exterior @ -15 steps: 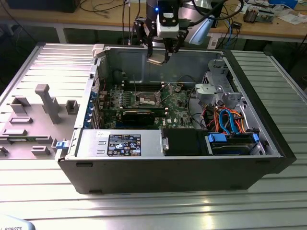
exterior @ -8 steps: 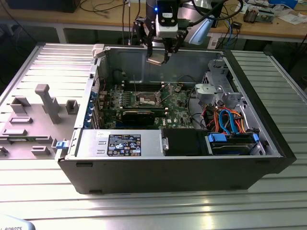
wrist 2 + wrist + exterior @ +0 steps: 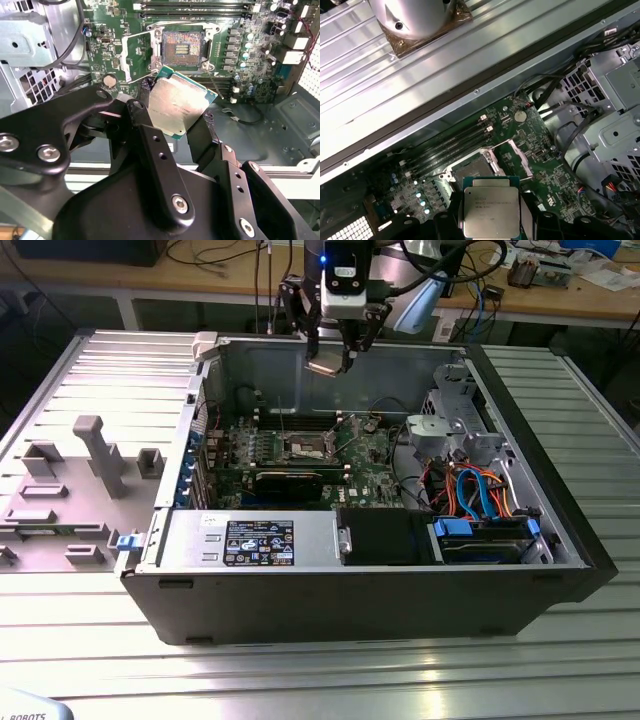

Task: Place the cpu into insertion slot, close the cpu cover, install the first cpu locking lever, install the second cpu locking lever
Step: 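Place the cpu into insertion slot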

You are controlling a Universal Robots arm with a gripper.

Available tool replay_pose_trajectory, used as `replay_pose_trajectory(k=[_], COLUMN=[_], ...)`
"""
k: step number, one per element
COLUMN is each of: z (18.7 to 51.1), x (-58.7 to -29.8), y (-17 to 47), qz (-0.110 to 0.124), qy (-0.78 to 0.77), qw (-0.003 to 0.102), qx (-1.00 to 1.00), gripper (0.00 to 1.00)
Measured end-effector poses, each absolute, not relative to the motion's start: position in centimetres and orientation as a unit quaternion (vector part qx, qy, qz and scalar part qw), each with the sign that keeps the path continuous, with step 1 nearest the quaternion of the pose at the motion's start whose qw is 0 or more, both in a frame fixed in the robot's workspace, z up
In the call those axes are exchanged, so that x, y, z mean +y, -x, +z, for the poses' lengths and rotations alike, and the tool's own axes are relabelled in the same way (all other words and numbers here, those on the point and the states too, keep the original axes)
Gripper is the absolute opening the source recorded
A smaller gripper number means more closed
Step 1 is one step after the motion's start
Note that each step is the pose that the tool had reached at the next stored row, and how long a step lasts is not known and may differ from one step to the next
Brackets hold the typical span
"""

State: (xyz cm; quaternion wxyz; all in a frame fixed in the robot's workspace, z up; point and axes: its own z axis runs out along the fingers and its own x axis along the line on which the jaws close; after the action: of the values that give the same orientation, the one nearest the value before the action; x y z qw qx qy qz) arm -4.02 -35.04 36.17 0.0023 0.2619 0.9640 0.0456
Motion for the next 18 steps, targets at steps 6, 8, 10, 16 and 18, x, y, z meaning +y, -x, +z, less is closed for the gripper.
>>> replay_pose_trajectory(k=[6, 8, 10, 16, 18], z=[36.1, 36.09, 36.09, 36.09, 36.09], x=[-35.04, -35.04, -35.04, -35.04, -35.04], y=[4.08, 4.08, 4.08, 4.08, 4.08], qz=[0.046, 0.046, 0.046, 0.046, 0.046], qy=[-0.297, -0.299, -0.299, -0.299, -0.299], qw=[0.004, 0.004, 0.004, 0.004, 0.004], qx=[0.954, 0.953, 0.953, 0.953, 0.953], gripper=[0.55, 0.55, 0.55, 0.55, 0.55])
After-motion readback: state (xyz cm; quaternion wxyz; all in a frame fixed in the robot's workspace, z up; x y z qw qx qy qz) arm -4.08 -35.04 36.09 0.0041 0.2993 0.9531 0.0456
